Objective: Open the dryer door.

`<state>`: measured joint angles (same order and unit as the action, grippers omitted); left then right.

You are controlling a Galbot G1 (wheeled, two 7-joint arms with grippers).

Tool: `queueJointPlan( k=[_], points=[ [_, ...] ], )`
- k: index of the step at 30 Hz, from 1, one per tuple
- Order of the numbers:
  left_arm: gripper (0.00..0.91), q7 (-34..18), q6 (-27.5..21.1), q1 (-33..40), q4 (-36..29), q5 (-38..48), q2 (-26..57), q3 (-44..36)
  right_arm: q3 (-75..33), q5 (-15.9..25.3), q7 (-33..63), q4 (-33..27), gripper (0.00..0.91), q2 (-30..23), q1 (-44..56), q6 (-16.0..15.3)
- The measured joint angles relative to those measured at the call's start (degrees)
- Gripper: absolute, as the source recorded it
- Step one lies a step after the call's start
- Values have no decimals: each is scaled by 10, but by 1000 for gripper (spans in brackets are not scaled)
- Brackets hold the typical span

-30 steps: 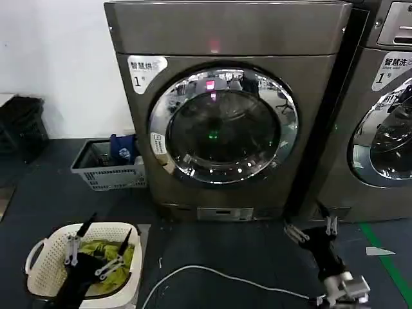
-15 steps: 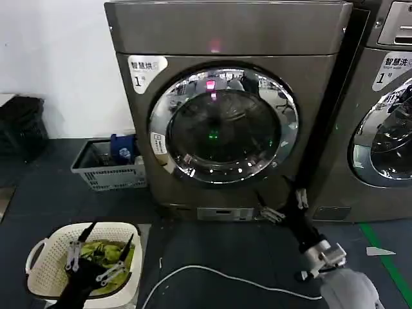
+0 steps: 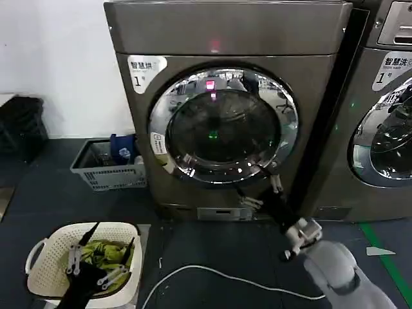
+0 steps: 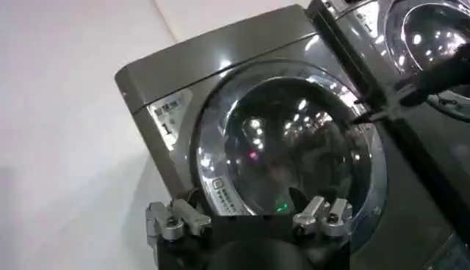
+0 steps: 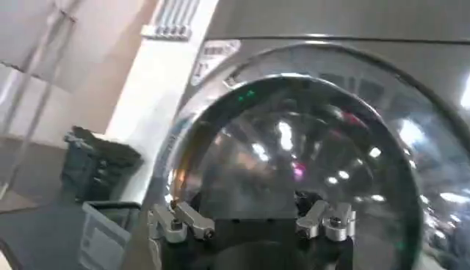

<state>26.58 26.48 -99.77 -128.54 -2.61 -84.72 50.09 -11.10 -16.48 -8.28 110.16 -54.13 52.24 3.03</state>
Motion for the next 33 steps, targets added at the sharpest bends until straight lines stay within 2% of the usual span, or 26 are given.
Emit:
queueJointPlan(
  k=[12, 33],
  points=[
    [907, 0, 2, -7, -1, -3, -6, 5, 99, -17, -2, -63, 907, -19, -105, -7],
    [907, -3, 6, -14, -2, -10, -17, 6, 215, -15, 2, -168, 907, -81, -253, -15]
  ],
)
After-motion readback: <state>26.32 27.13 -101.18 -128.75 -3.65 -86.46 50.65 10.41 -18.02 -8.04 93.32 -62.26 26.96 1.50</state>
